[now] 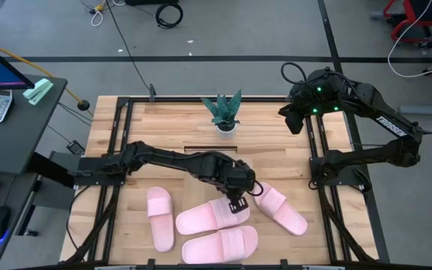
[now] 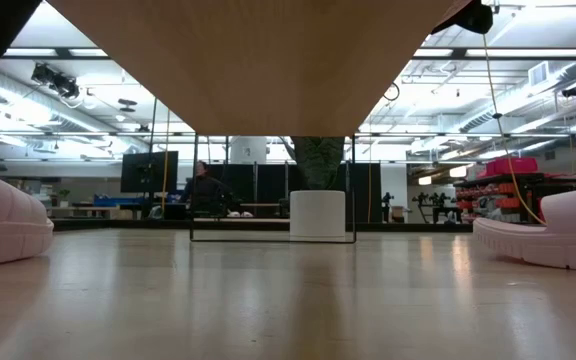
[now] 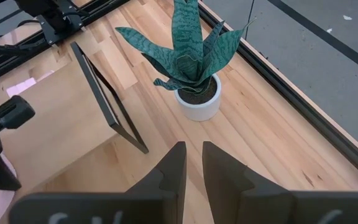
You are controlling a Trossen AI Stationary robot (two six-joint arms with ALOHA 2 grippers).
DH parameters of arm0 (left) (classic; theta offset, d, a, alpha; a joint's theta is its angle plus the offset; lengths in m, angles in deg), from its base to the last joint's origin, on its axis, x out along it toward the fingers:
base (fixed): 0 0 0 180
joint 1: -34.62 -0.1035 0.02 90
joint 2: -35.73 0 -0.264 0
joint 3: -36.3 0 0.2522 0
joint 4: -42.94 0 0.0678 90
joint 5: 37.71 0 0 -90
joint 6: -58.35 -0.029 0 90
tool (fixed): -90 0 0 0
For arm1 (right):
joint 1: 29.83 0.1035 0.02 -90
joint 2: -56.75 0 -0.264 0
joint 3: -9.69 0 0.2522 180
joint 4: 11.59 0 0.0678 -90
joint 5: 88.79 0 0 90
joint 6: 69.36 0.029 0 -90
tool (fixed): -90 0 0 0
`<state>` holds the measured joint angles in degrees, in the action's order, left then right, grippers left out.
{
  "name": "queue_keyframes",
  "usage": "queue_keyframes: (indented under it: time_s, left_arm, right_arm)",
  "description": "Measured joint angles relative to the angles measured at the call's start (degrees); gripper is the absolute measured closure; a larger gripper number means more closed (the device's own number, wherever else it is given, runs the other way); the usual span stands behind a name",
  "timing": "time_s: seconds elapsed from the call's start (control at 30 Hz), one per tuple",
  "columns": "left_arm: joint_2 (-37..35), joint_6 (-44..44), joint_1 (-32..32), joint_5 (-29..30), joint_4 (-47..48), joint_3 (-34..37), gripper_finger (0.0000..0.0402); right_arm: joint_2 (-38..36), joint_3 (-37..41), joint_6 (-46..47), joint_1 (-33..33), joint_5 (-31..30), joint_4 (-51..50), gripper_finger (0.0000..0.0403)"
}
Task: Pick and place slides into the shelf
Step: Put the top pink slide on the shelf
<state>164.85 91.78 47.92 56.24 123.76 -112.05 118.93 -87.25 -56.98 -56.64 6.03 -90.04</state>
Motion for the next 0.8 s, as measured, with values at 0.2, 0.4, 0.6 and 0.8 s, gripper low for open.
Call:
queue_keyframes:
  time_s: [0.2,0.4,0.6,0.8]
  left_arm:
    - [0.3,0.0,0.0,-0.4,0.3,0.0,0.0392]
    - [0.3,-0.2,0.0,-2.6,-2.3,0.0,0.0392]
    - [0.3,-0.8,0.4,-4.6,-2.8,0.0,0.0381]
    - [0.3,-1.1,0.4,-5.7,-3.2,0.0,0.0391]
  right_arm:
    - [0.0,0.0,0.0,0.0,0.0,0.0,0.0344]
    - [0.0,0.0,-0.1,0.0,0.0,0.0,0.0344]
    - [0.0,0.0,0.0,0.0,0.0,0.0,0.0344]
    - [0.0,0.0,0.0,0.0,0.2,0.0,0.0344]
